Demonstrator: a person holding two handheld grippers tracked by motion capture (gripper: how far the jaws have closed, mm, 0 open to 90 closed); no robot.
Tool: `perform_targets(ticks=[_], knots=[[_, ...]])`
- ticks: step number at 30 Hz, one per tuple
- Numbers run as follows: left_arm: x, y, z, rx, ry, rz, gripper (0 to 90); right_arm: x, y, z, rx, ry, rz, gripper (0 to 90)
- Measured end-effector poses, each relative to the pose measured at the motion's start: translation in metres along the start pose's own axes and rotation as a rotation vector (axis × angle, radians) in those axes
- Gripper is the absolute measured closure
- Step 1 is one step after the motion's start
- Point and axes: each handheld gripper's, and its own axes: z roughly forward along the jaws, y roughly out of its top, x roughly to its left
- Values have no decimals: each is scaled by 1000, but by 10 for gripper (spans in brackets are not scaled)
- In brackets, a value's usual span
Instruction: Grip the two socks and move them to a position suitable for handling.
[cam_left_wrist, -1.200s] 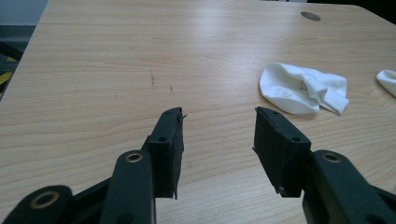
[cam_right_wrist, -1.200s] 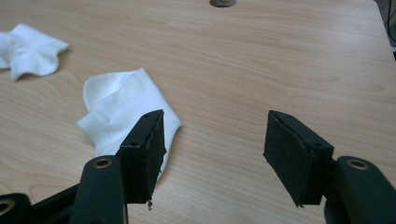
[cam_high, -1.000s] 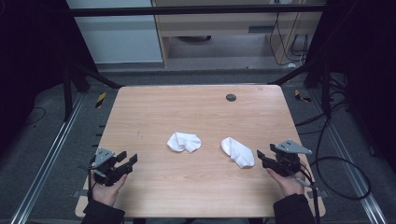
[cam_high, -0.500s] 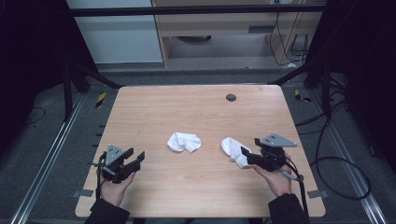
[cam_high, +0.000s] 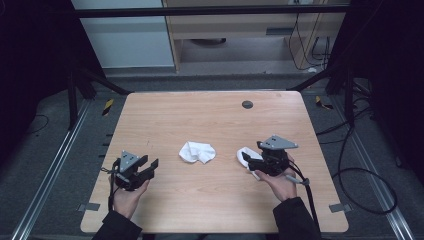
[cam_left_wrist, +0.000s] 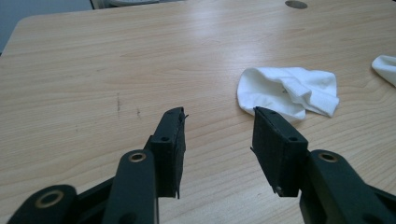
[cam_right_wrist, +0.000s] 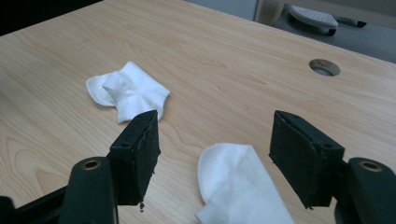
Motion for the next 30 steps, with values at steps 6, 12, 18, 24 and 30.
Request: perform_targets(ticks=[6,12,18,24,30], knots=[[-6,4,8,2,-10,14,579,8,6,15,7,13,-17,368],[-11,8,16,4,-15,16,606,20,13,31,11,28,-47,418],[-16,10,25,11,-20,28,619,33,18,48,17,60,-67,474],[-20,13,34,18,-24,21,629,45,20,67,38,86,-66,501],[-25,13,43,37,-22,30,631,54,20,86,51,105,-69,532]])
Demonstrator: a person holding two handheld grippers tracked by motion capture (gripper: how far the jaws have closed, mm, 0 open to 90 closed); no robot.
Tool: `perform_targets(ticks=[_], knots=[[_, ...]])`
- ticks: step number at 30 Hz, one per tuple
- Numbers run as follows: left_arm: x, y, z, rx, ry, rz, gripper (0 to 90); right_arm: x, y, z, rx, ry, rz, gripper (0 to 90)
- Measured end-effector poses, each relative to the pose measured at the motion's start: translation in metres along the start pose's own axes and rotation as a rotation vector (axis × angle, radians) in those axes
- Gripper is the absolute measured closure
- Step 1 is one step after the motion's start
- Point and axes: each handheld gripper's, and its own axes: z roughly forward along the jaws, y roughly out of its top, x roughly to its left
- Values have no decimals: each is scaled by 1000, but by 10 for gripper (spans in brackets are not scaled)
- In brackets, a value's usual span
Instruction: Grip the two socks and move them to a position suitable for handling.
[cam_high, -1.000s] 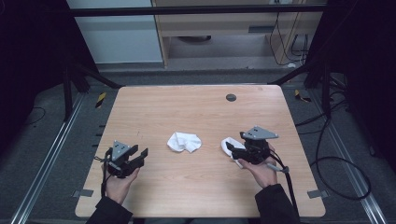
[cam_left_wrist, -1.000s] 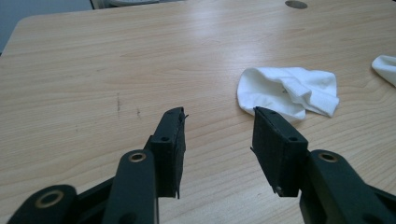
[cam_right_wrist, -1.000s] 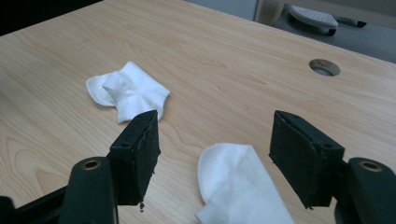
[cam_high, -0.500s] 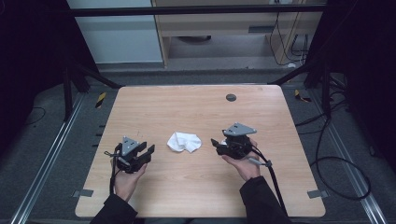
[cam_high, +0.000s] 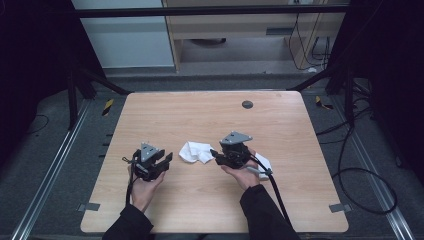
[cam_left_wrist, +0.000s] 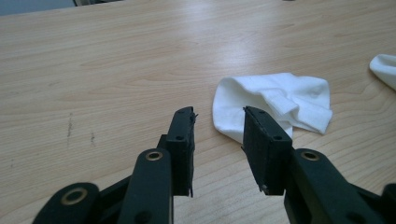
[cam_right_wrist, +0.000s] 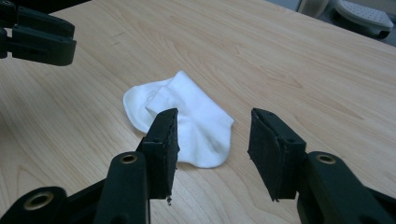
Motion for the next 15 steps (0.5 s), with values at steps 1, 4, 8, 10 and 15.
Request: perform_targets(ticks=[1,4,8,10,15], knots=[[-1,0,1,4,0,1,630,1,0,2,2,4,4,538],[-2,1,5,4,-1,-1,630,4,-1,13,15,10,0,547],[-4,2,12,14,-1,2,631,9,-2,26,38,14,-7,555],[-5,2,15,18,-1,5,631,10,-3,32,47,18,-8,558],[-8,3,23,33,-8,6,632,13,-7,45,79,22,-15,573]])
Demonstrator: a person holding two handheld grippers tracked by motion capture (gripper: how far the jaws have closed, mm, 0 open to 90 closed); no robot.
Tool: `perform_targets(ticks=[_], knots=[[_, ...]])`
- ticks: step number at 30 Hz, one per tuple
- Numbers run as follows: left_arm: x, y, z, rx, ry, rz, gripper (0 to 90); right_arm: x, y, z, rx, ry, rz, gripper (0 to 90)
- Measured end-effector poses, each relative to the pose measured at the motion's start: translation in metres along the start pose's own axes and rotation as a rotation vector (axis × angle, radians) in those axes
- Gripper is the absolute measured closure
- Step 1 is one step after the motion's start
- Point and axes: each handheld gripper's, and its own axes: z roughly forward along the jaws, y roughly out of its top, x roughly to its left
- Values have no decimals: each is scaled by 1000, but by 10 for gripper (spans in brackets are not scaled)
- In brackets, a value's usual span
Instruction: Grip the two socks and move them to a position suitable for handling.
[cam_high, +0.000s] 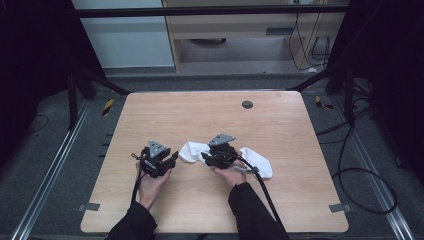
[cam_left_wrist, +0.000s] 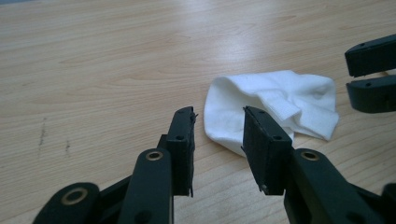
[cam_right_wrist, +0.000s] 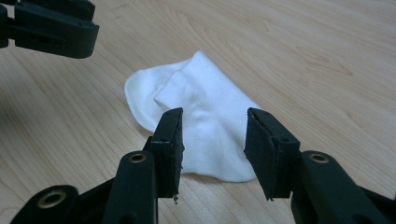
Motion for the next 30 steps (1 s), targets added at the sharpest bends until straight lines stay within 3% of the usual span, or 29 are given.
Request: perform_targets(ticks=[11,19,30], knots=[[-11,-2,19,52,-8,5,632,5,-7,15,44,12,-6,630],[-14,-3,23,70,-6,13,633,8,-11,25,86,21,-11,649],[-14,-5,33,113,-19,12,720,8,-11,27,108,30,-5,762]])
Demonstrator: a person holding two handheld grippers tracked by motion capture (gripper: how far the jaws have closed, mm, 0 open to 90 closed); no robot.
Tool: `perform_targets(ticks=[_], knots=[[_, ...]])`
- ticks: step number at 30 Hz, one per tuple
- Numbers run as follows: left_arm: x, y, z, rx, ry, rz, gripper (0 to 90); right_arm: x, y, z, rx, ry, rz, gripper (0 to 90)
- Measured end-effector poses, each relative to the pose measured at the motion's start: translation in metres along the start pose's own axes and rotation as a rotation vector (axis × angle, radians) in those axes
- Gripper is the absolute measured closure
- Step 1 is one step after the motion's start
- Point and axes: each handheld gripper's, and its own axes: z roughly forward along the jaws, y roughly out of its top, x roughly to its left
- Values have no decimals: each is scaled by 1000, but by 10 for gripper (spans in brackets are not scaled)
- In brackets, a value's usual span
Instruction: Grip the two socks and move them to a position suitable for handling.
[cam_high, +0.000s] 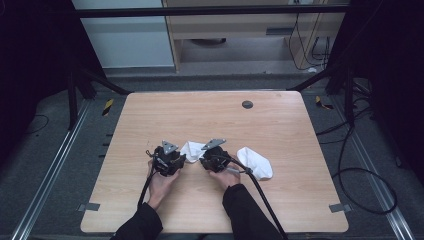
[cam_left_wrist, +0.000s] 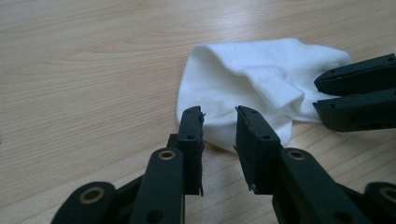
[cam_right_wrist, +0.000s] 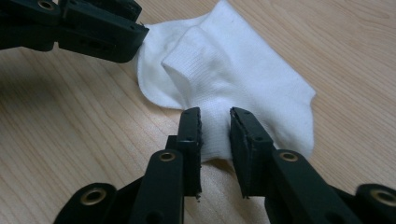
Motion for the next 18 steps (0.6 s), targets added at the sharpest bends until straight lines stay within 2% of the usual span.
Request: perform_targets(ticks=[4,10,15,18], knots=[[1,1,-1,-13,-1,-7,735,0,0,-1,6,2,5,816],[2,4,-4,-69,5,-42,642,1,0,-1,7,9,14,832],[4,3,4,-45,2,-54,640,2,0,-1,9,15,19,833],[4,2,7,-14,1,-42,693,2,-1,-1,7,18,17,834]])
